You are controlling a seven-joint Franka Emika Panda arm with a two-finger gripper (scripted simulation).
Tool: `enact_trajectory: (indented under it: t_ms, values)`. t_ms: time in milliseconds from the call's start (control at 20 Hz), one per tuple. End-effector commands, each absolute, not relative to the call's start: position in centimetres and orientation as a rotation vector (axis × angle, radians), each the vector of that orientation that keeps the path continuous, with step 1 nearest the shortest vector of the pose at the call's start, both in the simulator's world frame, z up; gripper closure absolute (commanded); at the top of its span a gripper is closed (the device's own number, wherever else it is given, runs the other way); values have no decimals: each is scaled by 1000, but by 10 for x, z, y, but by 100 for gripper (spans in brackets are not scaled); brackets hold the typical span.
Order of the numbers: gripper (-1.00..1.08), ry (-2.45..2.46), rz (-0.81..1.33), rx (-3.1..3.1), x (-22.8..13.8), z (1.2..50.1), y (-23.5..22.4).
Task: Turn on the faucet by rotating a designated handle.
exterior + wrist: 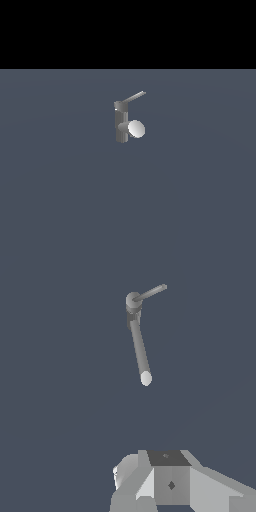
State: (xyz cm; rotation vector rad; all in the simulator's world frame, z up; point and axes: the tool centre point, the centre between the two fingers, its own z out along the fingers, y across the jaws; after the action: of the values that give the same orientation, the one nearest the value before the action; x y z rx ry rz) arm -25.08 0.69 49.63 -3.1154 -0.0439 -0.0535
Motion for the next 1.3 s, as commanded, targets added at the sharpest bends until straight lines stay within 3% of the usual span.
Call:
enact_trajectory:
  t_ms: [0, 600, 1250]
  values:
    - [108, -44, -53, -3115, -251, 496, 7]
    - [108, 88, -51, -3115, -230, 478, 20]
    - [108, 503, -40, -3076, -156, 417, 49]
